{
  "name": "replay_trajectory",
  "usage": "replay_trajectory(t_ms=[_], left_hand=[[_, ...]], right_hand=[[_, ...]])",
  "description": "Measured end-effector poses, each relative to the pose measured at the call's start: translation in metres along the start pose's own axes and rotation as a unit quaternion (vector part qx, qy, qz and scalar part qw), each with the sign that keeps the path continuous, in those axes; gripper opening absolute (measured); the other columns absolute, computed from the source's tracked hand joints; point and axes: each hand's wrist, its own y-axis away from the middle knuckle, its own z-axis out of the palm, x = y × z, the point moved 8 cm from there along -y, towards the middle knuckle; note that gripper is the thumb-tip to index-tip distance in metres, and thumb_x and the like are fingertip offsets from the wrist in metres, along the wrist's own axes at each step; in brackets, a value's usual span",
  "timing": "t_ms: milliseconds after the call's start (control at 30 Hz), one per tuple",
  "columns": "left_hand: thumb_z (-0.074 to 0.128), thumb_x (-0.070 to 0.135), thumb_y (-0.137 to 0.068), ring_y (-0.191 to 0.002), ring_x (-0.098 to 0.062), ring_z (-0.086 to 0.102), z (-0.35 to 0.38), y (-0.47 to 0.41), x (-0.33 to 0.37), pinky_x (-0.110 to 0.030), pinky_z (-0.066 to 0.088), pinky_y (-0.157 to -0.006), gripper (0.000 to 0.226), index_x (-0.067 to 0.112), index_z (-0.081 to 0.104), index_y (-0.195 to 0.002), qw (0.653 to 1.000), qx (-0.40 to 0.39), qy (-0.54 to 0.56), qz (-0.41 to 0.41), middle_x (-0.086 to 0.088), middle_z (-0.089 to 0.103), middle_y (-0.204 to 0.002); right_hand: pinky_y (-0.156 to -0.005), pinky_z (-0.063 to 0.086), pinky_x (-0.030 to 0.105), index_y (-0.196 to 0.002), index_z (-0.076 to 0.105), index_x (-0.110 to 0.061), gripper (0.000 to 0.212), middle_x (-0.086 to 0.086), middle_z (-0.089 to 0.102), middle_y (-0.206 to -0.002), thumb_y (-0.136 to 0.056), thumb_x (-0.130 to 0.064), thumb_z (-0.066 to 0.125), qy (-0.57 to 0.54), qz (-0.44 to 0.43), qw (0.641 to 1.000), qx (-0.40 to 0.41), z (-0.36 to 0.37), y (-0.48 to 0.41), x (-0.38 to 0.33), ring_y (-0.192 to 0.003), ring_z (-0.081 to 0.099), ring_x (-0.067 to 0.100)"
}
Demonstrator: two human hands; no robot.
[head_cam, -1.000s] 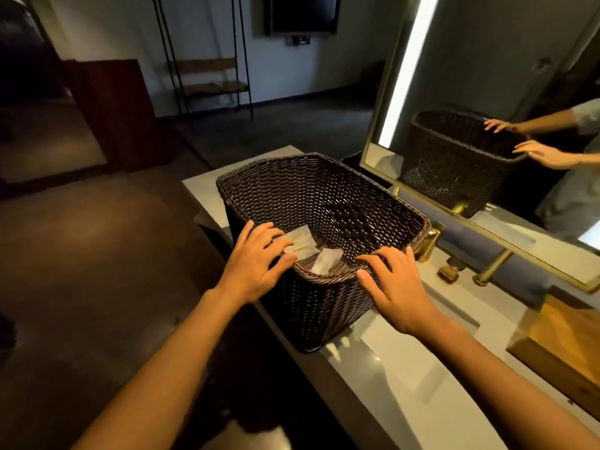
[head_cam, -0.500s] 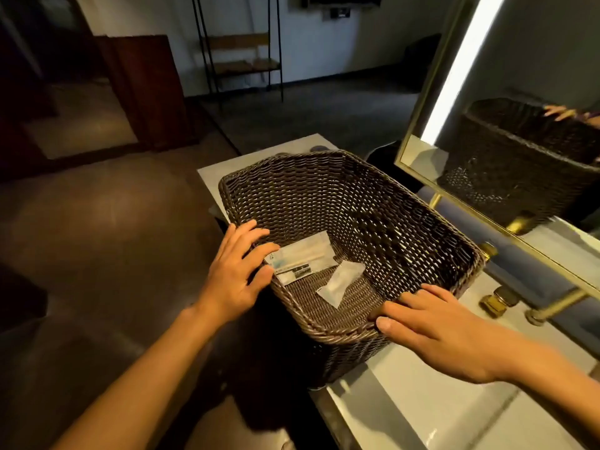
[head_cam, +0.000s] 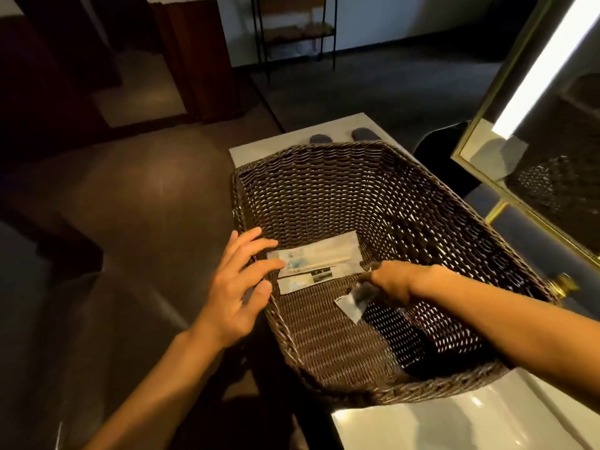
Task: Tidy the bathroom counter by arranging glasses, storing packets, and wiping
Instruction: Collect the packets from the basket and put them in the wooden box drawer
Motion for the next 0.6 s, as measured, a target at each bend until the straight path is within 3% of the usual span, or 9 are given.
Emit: replay_trajectory(t_ms=[133, 267, 433, 600], left_hand=[[0.029, 0.044, -0.103, -0.143, -0.030, 0.038, 0.001, 0.000, 0.001, -0.063, 0.017, -0.119, 0.059, 0.006, 0.074, -0.110, 1.000, 0.016, 0.007, -0.020, -0.011, 0.060, -0.134], [0.027, 0.044, -0.103, -0.144, -0.031, 0.036, 0.001, 0.000, 0.002, -0.061, 0.015, -0.121, 0.060, 0.005, 0.073, -0.113, 1.000, 0.020, 0.001, -0.021, -0.012, 0.058, -0.137], [0.026, 0.043, -0.103, -0.143, -0.032, 0.037, 0.002, -0.001, 0.002, -0.058, 0.015, -0.122, 0.061, 0.005, 0.073, -0.113, 1.000, 0.024, -0.003, -0.015, -0.013, 0.058, -0.136], [0.027, 0.043, -0.103, -0.142, -0.032, 0.040, 0.003, 0.000, -0.001, -0.057, 0.016, -0.122, 0.061, 0.006, 0.074, -0.112, 0.999, 0.034, 0.001, -0.013, -0.013, 0.059, -0.135]], right_hand=[[-0.112, 0.042, 0.041, -0.147, 0.040, -0.025, 0.061, 0.010, 0.044, -0.147, -0.092, -0.027, 0.064, 0.029, -0.035, 0.999, 0.030, 0.001, -0.021, 0.006, -0.130, 0.050, 0.029], [-0.112, 0.040, 0.042, -0.148, 0.039, -0.022, 0.064, 0.007, 0.043, -0.145, -0.090, -0.024, 0.066, 0.070, -0.066, 0.995, 0.019, 0.012, -0.038, -0.008, -0.130, 0.047, 0.027], [-0.093, 0.054, 0.037, -0.128, 0.051, -0.019, 0.032, 0.006, 0.061, -0.117, -0.099, -0.031, 0.050, 0.071, -0.067, 0.994, -0.039, 0.037, -0.054, -0.024, -0.095, 0.059, 0.017], [-0.080, 0.055, 0.030, -0.132, 0.047, -0.013, 0.035, 0.008, 0.049, -0.125, -0.098, -0.021, 0.050, 0.084, -0.076, 0.993, -0.025, 0.042, -0.065, -0.031, -0.092, 0.055, 0.019]])
